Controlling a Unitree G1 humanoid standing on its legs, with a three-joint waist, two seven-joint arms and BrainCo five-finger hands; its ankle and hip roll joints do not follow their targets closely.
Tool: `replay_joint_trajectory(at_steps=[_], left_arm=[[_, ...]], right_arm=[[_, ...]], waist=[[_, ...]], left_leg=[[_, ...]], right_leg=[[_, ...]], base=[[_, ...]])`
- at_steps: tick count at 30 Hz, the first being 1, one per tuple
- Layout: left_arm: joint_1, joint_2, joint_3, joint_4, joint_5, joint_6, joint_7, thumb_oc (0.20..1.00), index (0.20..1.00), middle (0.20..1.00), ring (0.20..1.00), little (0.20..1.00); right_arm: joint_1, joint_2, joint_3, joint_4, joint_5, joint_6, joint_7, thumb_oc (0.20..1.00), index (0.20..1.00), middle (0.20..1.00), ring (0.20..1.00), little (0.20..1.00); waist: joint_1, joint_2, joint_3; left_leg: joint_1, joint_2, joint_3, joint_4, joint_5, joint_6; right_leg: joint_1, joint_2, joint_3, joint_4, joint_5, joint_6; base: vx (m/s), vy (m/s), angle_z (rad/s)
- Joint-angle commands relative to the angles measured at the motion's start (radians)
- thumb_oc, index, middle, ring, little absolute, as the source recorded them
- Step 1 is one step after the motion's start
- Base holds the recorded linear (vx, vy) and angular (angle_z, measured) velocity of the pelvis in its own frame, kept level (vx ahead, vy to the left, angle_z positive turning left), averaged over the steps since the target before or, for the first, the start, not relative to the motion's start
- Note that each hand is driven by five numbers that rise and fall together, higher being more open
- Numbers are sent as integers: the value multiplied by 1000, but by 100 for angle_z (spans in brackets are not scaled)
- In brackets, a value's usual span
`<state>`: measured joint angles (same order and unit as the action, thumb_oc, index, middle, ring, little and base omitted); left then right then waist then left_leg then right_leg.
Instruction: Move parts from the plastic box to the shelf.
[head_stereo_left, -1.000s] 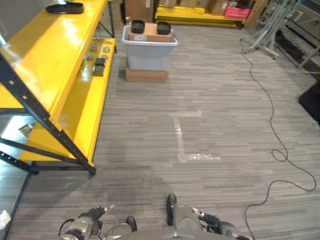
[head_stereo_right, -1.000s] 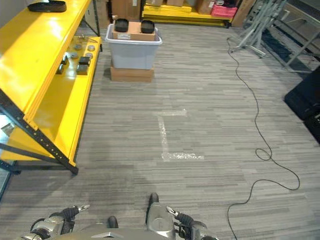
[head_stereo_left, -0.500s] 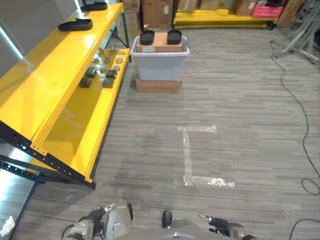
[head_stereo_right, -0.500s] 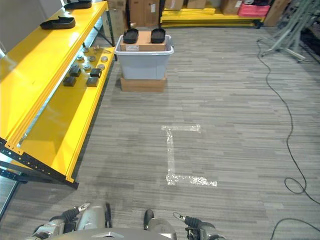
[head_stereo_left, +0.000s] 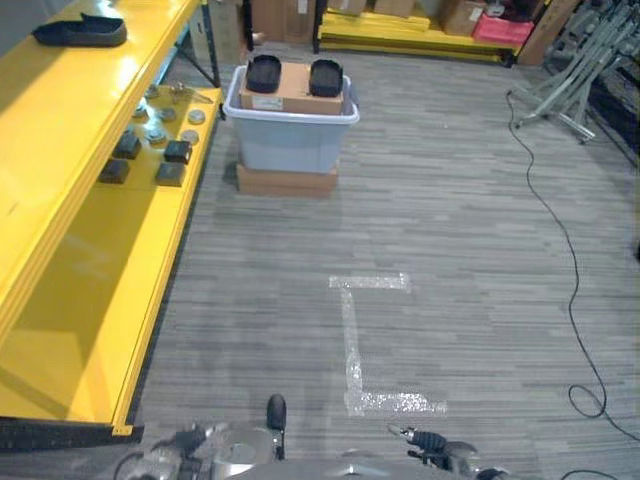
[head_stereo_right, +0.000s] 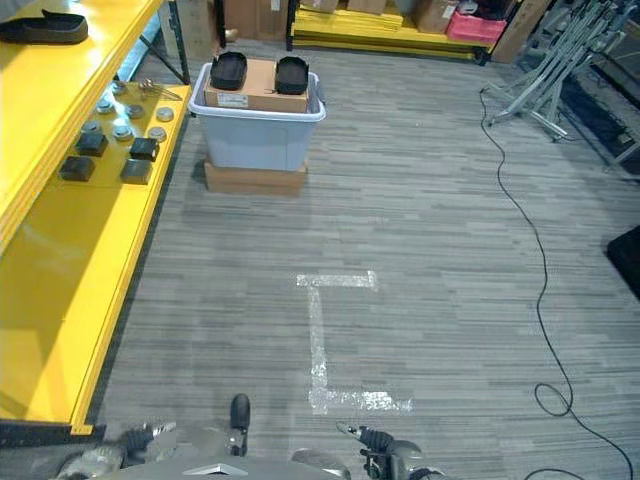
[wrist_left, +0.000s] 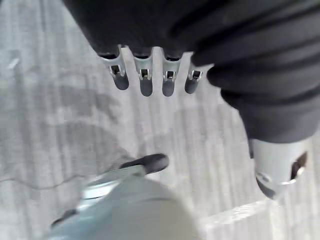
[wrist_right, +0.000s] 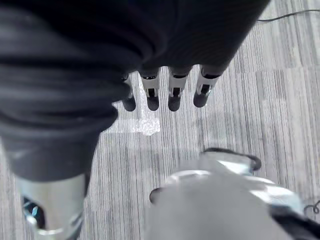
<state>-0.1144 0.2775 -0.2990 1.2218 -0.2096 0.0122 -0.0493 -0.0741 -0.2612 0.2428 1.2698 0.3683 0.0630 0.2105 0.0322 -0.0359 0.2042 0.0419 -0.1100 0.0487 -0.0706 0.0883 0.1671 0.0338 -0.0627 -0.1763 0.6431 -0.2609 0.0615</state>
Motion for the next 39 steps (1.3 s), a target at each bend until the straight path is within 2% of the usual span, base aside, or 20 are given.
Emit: replay_joint_trajectory(at_steps=[1,4,6,8,10,13,15,19,20,22,23,24,25,26,27,29,33,35,36,39], left_arm=[[1,10,-16,-17,-14,-5,18,1000,1000,1000,1000,1000],[-12,24,-10,-32,-26,13,31,1000,1000,1000,1000,1000],[-22,32,-1,-33,-39,19,32,1000,1000,1000,1000,1000],[-37,29,-9,-27,-59,25,33,1000,1000,1000,1000,1000],[-41,26,-15,-24,-71,27,32,1000,1000,1000,1000,1000],[-33,8,-11,-14,-80,25,45,1000,1000,1000,1000,1000],[-26,-3,-2,-8,-104,31,39,1000,1000,1000,1000,1000],[3,-32,21,-10,-101,25,34,1000,1000,1000,1000,1000],[6,-35,23,-16,-98,32,27,1000,1000,1000,1000,1000],[15,-39,25,-17,-62,43,8,1000,1000,1000,1000,1000],[28,-42,19,-6,-18,37,4,1000,1000,1000,1000,1000],[31,-44,18,-4,-12,35,4,1000,1000,1000,1000,1000],[60,-47,14,8,-3,14,12,1000,1000,1000,1000,1000],[68,-47,12,11,-3,9,14,1000,1000,1000,1000,1000],[93,-45,10,12,9,-5,18,1000,1000,1000,1000,1000],[112,-34,5,7,35,-15,15,1000,1000,1000,1000,1000],[123,-12,17,5,31,-22,26,1000,1000,1000,1000,1000],[98,5,18,-4,32,-30,32,1000,1000,1000,1000,1000],[97,5,17,-4,32,-32,33,1000,1000,1000,1000,1000],[56,18,8,-18,1,-30,57,1000,1000,1000,1000,1000]], right_arm=[[1,-22,-8,-10,19,1,7,1000,1000,1000,1000,1000],[6,-10,10,-11,-12,3,9,1000,1000,1000,1000,1000],[6,-11,25,-7,-8,5,8,1000,1000,1000,1000,1000],[9,-18,32,-6,-17,16,13,1000,1000,1000,1000,1000],[13,-21,28,-2,-25,11,19,1000,1000,1000,1000,1000],[17,-33,15,-1,-19,2,18,1000,1000,1000,1000,1000],[13,-41,11,1,-35,4,25,1000,1000,1000,1000,1000],[-2,-70,7,-21,-71,-11,12,1000,1000,1000,1000,1000],[-2,-79,5,-21,-67,-17,7,1000,1000,1000,1000,1000],[-7,-93,0,-23,-29,-32,-1,1000,1000,1000,1000,1000],[-21,-95,-8,-29,-13,-43,-5,1000,1000,1000,1000,1000],[-24,-95,-10,-31,-12,-44,-5,1000,1000,1000,1000,1000],[-33,-94,-9,-42,-12,-53,-6,1000,1000,1000,1000,1000],[-35,-93,-7,-45,-13,-56,-6,1000,1000,1000,1000,1000],[-35,-93,-6,-52,-11,-69,-2,1000,1000,1000,1000,1000],[-33,-98,-1,-59,3,-76,2,1000,1000,1000,1000,1000],[-40,-94,12,-58,21,-51,-1,1000,1000,1000,1000,1000],[-31,-75,16,-42,-4,-16,10,1000,1000,1000,1000,1000],[-31,-73,16,-42,-6,-15,10,1000,1000,1000,1000,1000],[-14,-48,8,-17,-1,-18,2,1000,1000,1000,1000,1000]], waist=[[11,50,-2],[-7,47,18],[-21,32,23],[-65,19,25],[-83,20,25],[-98,25,9],[-98,28,1],[-70,0,22],[-59,-6,30],[-39,-3,45],[-26,5,45],[-22,4,51],[3,25,57],[11,30,59],[37,42,66],[62,50,74],[79,35,49],[83,19,20],[83,18,20],[68,33,8]], left_leg=[[-40,57,19,166,-189,-50],[6,64,38,152,-205,-59],[31,56,48,150,-225,-67],[76,35,20,143,-262,-70],[93,32,4,140,-272,-71],[116,41,-16,151,-286,-89],[108,60,-15,219,-257,-112],[-101,92,-8,733,-82,-174],[-188,108,-5,821,-68,-176],[-254,133,18,771,-79,-167],[-249,129,44,621,-92,-162],[-237,126,51,594,-95,-160],[-237,98,34,389,-51,-172],[-239,92,25,342,-36,-177],[-251,84,-4,221,18,-193],[-295,82,-20,172,80,-213],[-279,70,25,143,14,-184],[-240,57,60,145,-39,-136],[-237,56,62,144,-42,-133],[-173,49,58,132,-81,-80]], right_leg=[[-89,-38,22,-35,207,22],[-125,-57,-14,-210,218,30],[-127,-42,-27,-362,229,33],[-168,-16,22,-498,280,44],[-191,-9,45,-511,303,46],[-162,17,60,-534,289,14],[-139,28,60,-538,274,-5],[-48,28,70,-561,238,-66],[-25,30,69,-565,230,-78],[11,36,61,-568,211,-83],[30,44,62,-573,193,-74],[39,43,66,-574,189,-72],[68,75,92,-576,171,-62],[77,83,101,-576,164,-61],[107,106,122,-576,146,-61],[145,129,138,-579,124,-71],[190,117,155,-570,73,-54],[183,81,104,-479,75,-26],[181,79,101,-470,75,-24],[57,33,51,-117,206,41]], base=[[333,137,18],[293,-77,5],[324,-138,-7],[390,-138,-8],[300,-108,23],[381,-226,42],[257,-187,21],[295,-254,19],[330,-253,1],[399,-123,-17],[373,-11,-5],[524,65,2],[366,75,-4],[555,96,-16],[431,43,-31],[399,41,-38],[352,149,-46],[354,189,-46],[240,134,-18],[249,167,-17]])
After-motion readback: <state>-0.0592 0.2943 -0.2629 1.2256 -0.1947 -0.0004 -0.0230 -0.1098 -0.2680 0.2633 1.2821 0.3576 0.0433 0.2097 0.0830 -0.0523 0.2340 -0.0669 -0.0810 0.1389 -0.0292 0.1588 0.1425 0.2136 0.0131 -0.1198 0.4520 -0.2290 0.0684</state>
